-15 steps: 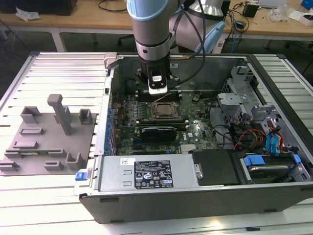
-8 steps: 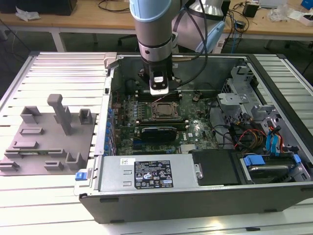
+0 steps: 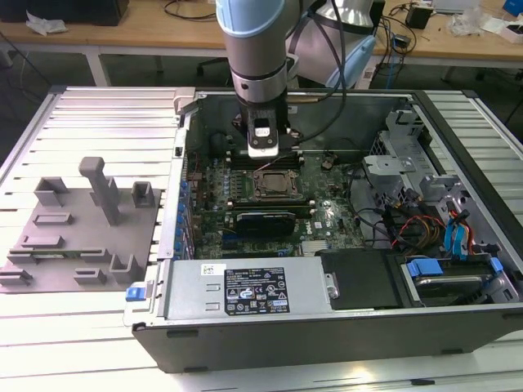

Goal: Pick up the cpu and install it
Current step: 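Install the first cpu locking lever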

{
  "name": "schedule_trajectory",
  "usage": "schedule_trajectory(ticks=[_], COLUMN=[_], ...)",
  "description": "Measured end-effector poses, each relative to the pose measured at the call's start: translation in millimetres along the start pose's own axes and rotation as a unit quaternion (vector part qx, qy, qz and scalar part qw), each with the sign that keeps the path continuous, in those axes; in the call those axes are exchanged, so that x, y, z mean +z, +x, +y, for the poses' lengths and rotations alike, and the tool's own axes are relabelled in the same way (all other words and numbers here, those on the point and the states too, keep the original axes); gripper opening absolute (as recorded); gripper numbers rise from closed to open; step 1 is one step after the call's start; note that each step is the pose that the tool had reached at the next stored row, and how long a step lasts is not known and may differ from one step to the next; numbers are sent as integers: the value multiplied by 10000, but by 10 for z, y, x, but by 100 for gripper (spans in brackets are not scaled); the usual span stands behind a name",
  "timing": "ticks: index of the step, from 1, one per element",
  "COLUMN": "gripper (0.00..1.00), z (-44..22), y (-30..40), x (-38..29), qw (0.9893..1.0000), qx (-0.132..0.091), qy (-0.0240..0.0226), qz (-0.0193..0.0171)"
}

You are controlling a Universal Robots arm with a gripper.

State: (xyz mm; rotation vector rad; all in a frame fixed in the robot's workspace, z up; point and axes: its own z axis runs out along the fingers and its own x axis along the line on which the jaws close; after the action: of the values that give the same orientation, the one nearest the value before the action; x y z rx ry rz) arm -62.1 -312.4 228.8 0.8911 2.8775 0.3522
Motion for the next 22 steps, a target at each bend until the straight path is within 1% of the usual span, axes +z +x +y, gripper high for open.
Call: schedule_trajectory(ticks=[4,7,9,11,12,15,16,18,20,22], gripper=[11,11,11,11,11,11,11,11,11,11], z=[54,57,55,58,59,59,59,63,70,77], y=[40,45,36,24,20,20,19,12,0,-13], x=[26,46,89,116,124,124,124,128,136,145], qw=[10000,10000,10000,10000,10000,10000,10000,9999,9996,9990], qx=[20,19,19,16,13,12,-8,-126,-263,-428], qy=[0,1,5,14,30,31,29,25,19,13], qz=[-6,-5,-8,-13,-22,-22,-18,13,48,91])
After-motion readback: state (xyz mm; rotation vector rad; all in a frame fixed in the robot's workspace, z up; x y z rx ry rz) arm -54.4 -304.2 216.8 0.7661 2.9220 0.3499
